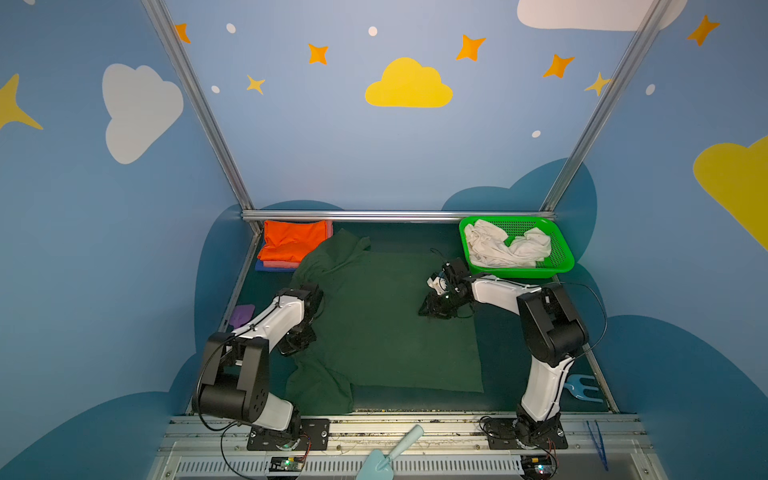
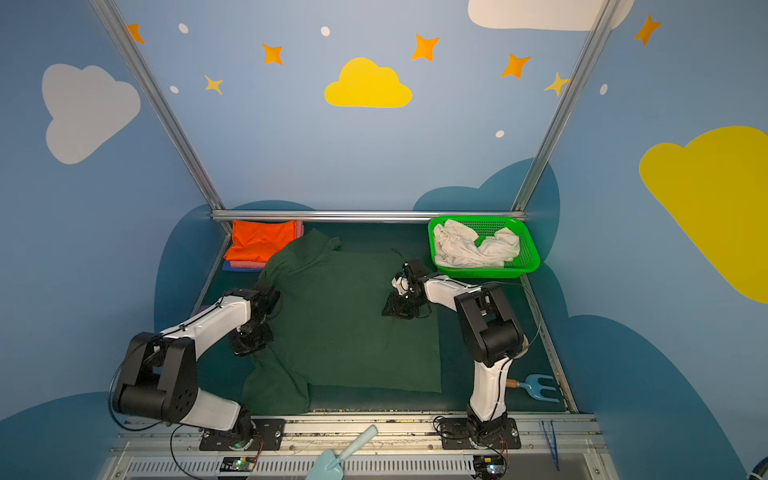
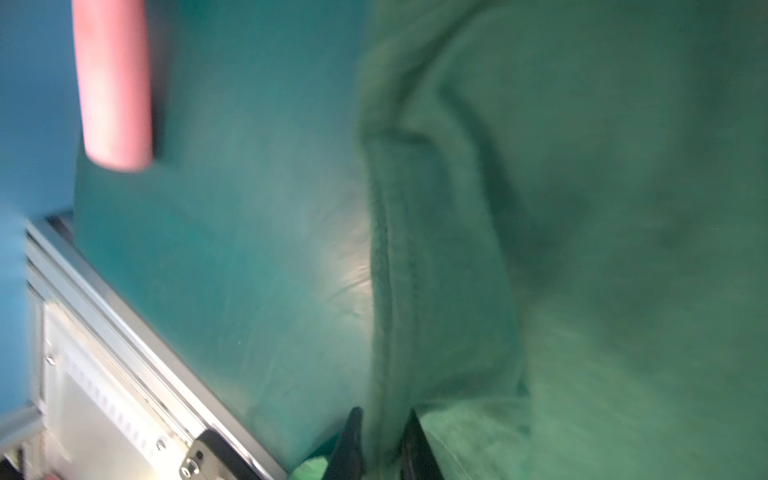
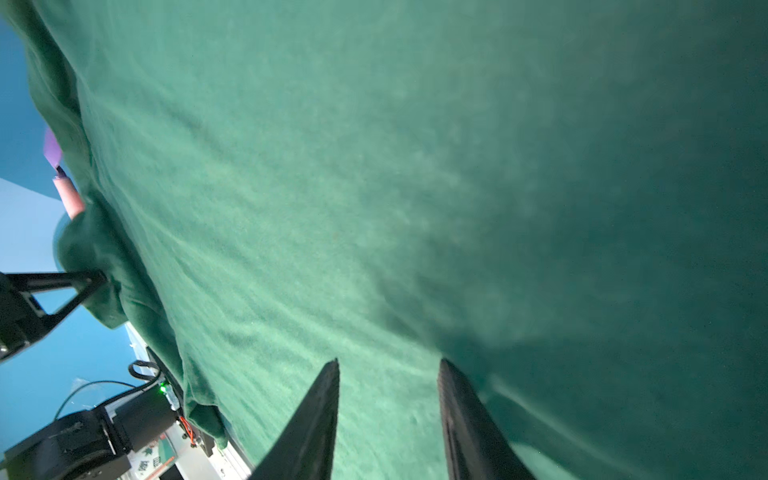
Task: Fold and stack the t-shirts
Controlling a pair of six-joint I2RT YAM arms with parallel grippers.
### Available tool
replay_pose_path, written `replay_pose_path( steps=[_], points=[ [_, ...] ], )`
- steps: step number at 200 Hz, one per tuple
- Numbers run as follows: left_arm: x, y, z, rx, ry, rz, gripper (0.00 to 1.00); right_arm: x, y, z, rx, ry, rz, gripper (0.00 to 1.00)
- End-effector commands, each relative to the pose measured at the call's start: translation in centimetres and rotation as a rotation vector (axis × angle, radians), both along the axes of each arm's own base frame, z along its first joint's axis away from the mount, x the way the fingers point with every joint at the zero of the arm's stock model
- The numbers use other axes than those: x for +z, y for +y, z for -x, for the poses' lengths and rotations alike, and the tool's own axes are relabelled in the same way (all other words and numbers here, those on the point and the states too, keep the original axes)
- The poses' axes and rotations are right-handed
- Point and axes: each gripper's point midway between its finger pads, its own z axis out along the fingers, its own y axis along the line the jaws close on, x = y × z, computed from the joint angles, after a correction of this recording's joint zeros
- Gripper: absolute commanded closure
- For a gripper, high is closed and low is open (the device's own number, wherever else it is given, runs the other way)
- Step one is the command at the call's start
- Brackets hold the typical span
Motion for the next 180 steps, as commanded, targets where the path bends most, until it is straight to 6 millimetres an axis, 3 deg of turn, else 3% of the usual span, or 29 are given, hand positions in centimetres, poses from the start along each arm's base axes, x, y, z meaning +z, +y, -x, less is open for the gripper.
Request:
replay_pose_path(
  steps=[1, 33, 74, 98, 120, 145, 180],
  points=[
    [-0.1, 0.6, 0.1, 0.097, -0.057, 0.017, 0.75, -4.6, -4.7, 2.2, -0.063, 0.113, 0.210, 0.58],
    [0.0, 1.5, 0.4, 0.155, -0.079, 0.015, 0.61, -4.8, -4.9, 2.2, -0.068, 0.125, 0.211, 0.57],
    [0.7, 2.5, 0.8, 0.226, -0.107, 0.011, 0.50, -4.4, -4.9, 2.1, -0.069, 0.136, 0.205, 0.57],
    [2.3, 3.2, 0.7, 0.267, -0.163, 0.016, 0.47, -3.2, -4.8, 1.4, -0.067, 0.119, 0.206, 0.57],
    [4.9, 3.9, 0.1, 0.280, -0.237, 0.007, 0.44, -1.8, -4.6, 0.7, -0.064, 0.101, 0.192, 0.57],
    [8.2, 4.0, -2.1, 0.253, -0.357, 0.028, 0.42, 0.7, -3.8, -0.6, -0.051, 0.053, 0.160, 0.57],
    [11.2, 2.6, -8.4, 0.140, -0.525, 0.141, 0.38, 5.0, -3.4, -3.1, -0.034, -0.049, 0.156, 0.56]
  ],
)
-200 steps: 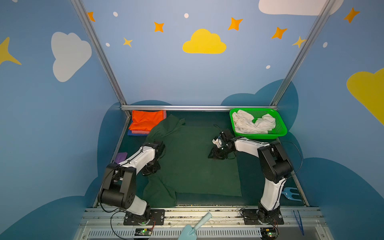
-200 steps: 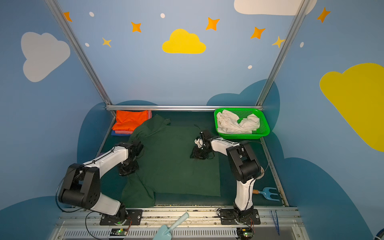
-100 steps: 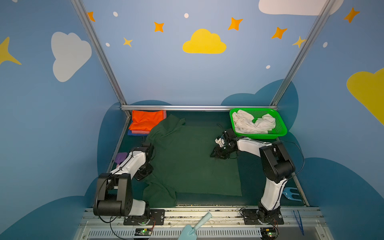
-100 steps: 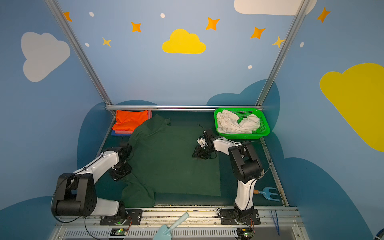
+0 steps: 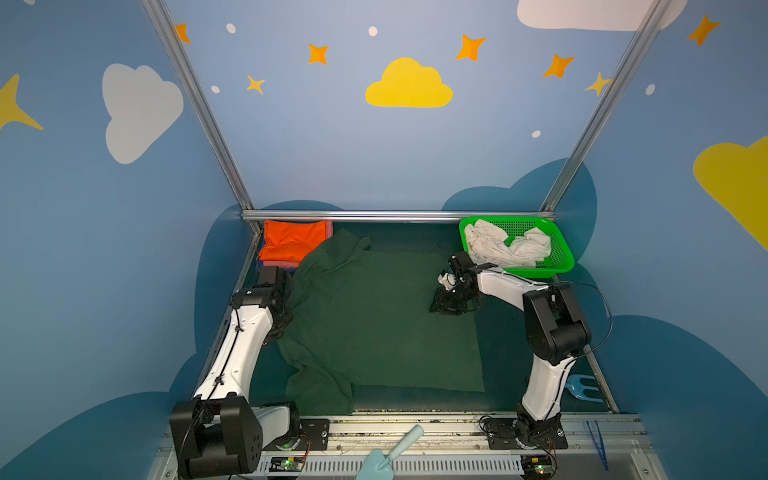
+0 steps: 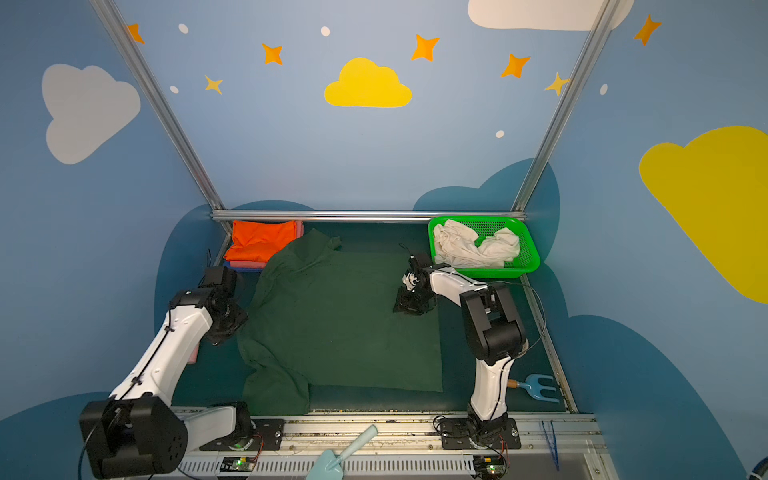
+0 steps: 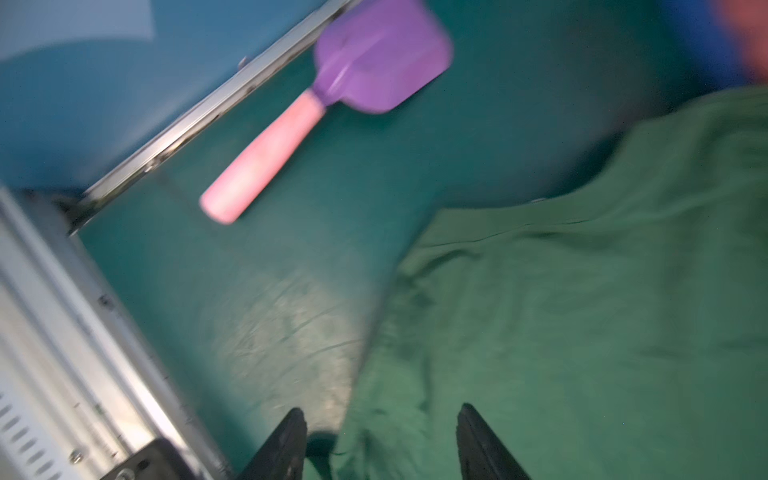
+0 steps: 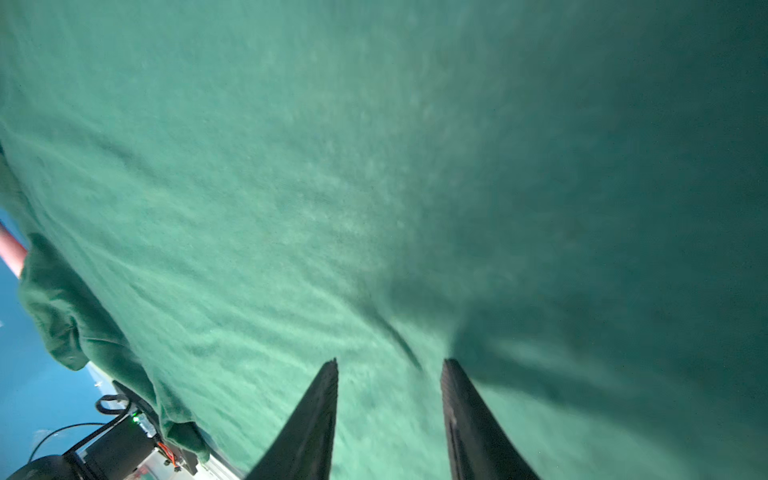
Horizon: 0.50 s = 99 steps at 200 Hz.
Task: Fold and stack the t-shirts
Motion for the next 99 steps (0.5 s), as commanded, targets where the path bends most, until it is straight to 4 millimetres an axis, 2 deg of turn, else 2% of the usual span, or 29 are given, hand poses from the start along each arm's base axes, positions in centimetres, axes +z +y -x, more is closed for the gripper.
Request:
replay_pose_path(
  steps=[1, 29, 52, 78, 99],
  points=[
    [1.4, -0.9, -3.9, -0.091, -0.084, 0.039, 0.38, 3.3, -0.5, -1.6, 0.019, -0.070, 0.030, 0.56],
    [2.3, -1.9, -9.9, -0.212, -0.108, 0.083, 0.35, 6.1, -1.2, -4.5, 0.002, -0.144, 0.058, 0.55],
    [2.4, -2.7, -15.1, -0.319, -0.107, 0.113, 0.34, 7.5, -2.1, -7.2, -0.033, -0.190, 0.072, 0.55],
    [2.1, -3.5, -20.1, -0.419, -0.119, 0.138, 0.32, 7.8, -3.5, -10.3, -0.070, -0.230, 0.111, 0.54],
    [1.5, -4.1, -23.5, -0.487, -0.133, 0.159, 0.31, 6.9, -4.9, -12.2, -0.094, -0.227, 0.185, 0.54]
  ],
)
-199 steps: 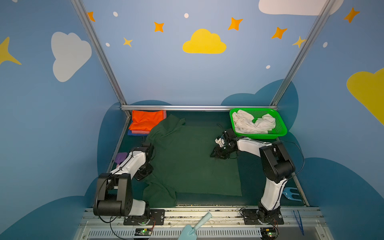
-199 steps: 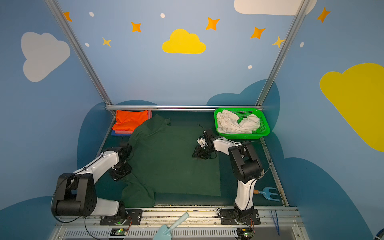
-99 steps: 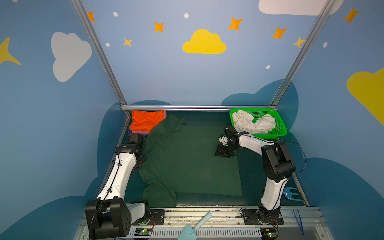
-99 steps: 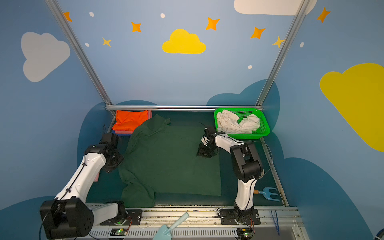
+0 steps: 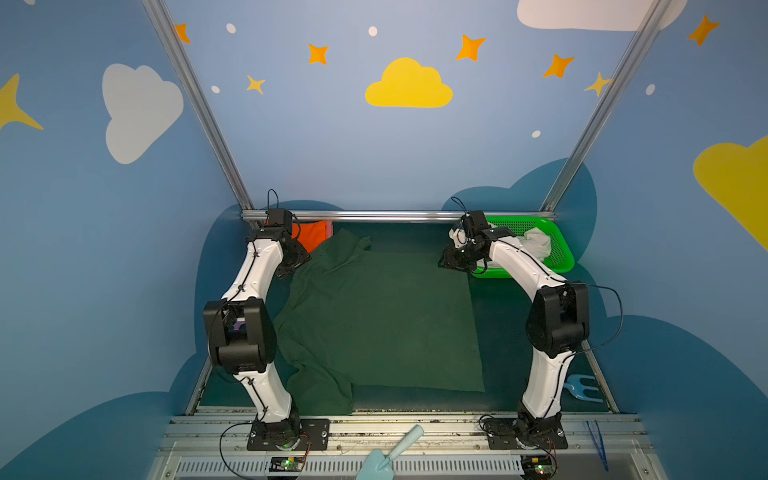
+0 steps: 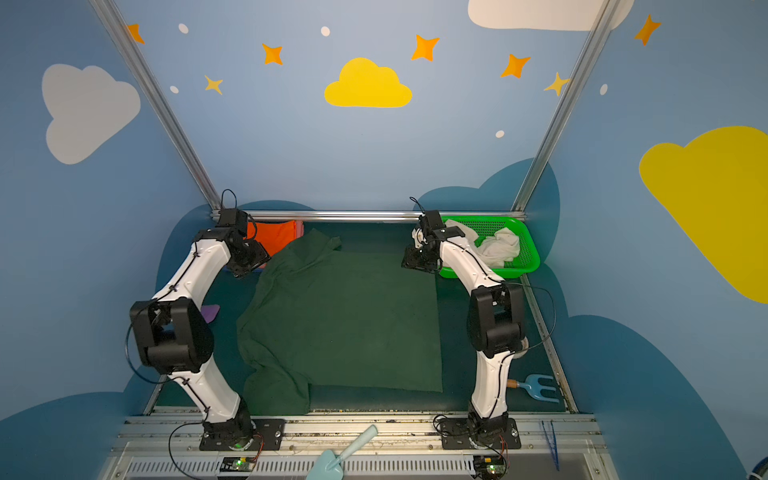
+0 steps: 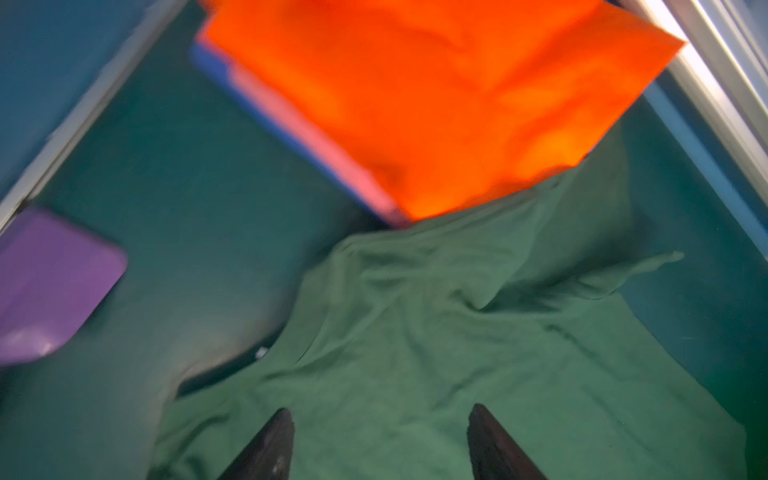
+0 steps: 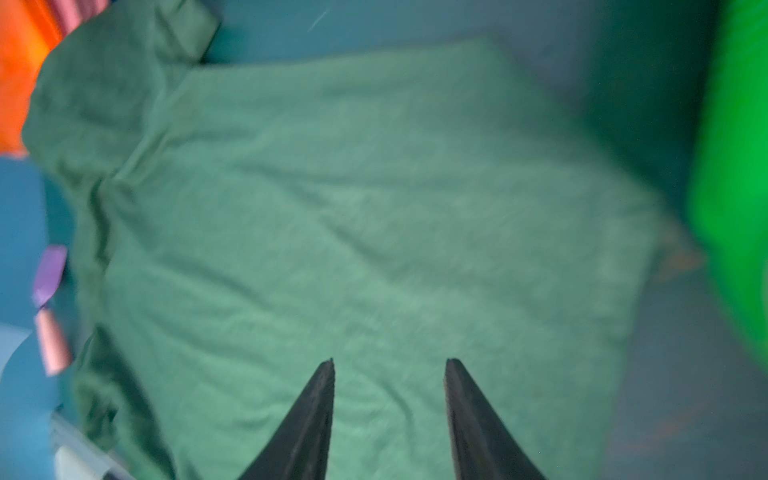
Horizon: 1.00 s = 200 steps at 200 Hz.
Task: Fold and stack the t-shirts
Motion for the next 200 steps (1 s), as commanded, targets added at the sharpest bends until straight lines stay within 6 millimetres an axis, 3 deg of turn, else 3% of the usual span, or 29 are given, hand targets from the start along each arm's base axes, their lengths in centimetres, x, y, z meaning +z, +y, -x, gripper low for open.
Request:
replay_pose_path(
  steps=[1, 52, 91, 148, 200],
  points=[
    [-0.2, -1.4, -3.0, -0.136, -0.019, 0.029, 0.31, -2.6, -2.4, -1.0, -0.034, 0.058, 0.124, 0.54],
    [-2.8, -2.5, -9.3, -0.276, -0.020, 0.029, 0.29, -5.5, -4.7, -3.2, -0.095, 0.095, 0.191, 0.54],
    [-5.1, -4.2, -12.1, -0.378, 0.009, 0.022, 0.29, -7.2, -5.5, -3.8, -0.091, 0.094, 0.243, 0.54],
    [-8.5, -4.8, -12.3, -0.431, 0.093, -0.089, 0.31, -9.6, -8.2, -4.0, -0.097, 0.104, 0.406, 0.47],
    [-8.8, -5.1, -12.3, -0.438, 0.094, -0.085, 0.38, -10.8, -9.0, -5.4, -0.098, 0.111, 0.471, 0.43]
  ],
)
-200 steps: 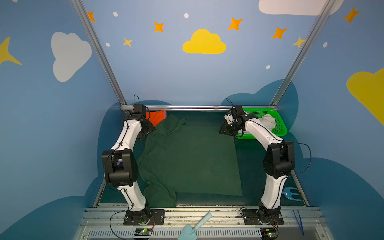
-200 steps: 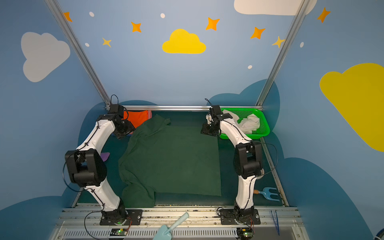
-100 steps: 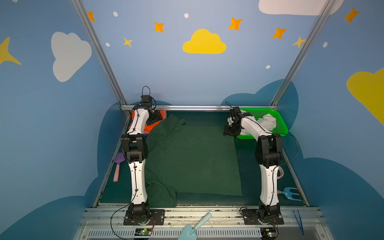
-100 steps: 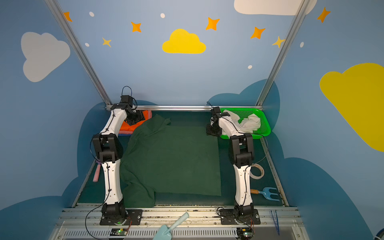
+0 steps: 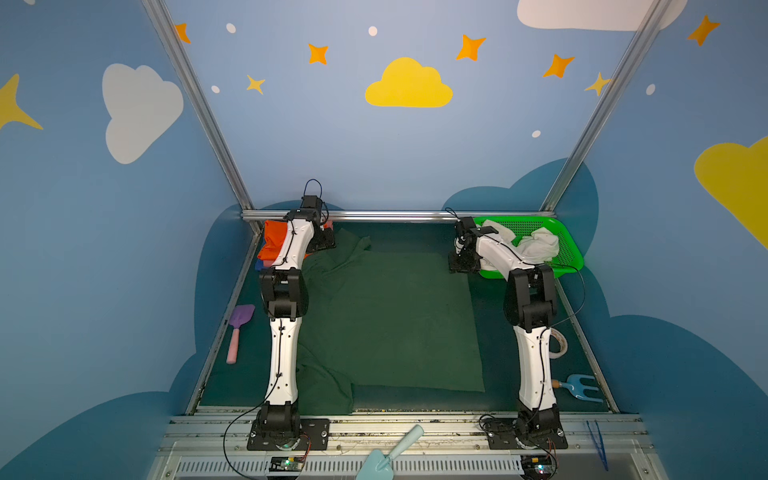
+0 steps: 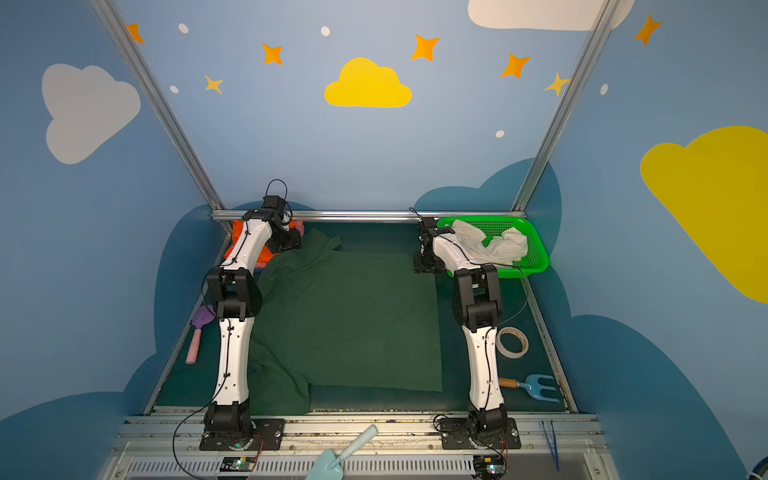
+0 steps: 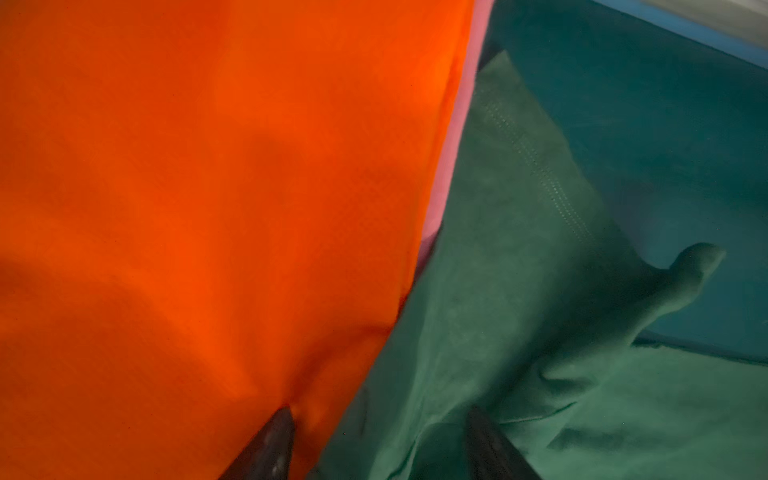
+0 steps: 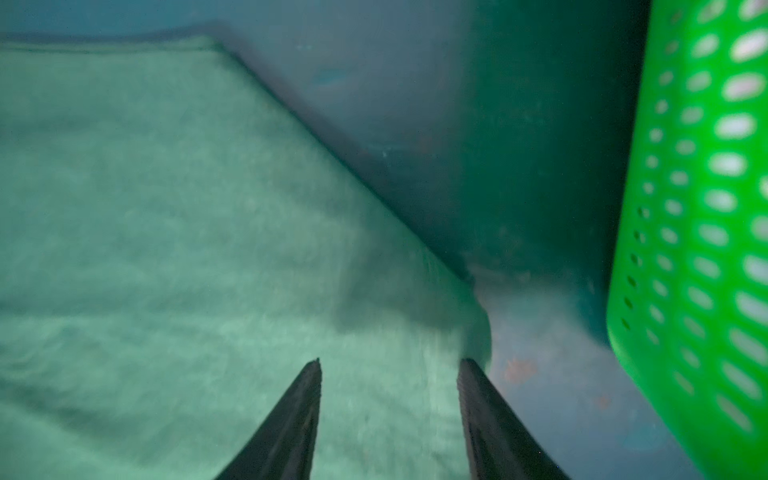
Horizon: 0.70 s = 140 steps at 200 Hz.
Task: Fold and stack the t-shirts
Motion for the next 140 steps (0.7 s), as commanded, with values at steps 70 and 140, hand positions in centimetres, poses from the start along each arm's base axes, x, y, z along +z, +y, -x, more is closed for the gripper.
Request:
replay_pose_path(
  steps=[70, 140],
  points=[
    [-0.7, -0.6, 0.5, -0.021, 0.032, 0.014, 0.69, -1.9, -2.2, -2.0, -0.024, 0.041, 0.098, 0.35],
    [1.7, -1.3, 0.1, -0.030, -0.026, 0.046, 0.92, -0.8, -1.3, -2.0, 0.005, 0.022, 0.091, 0.85]
  ],
)
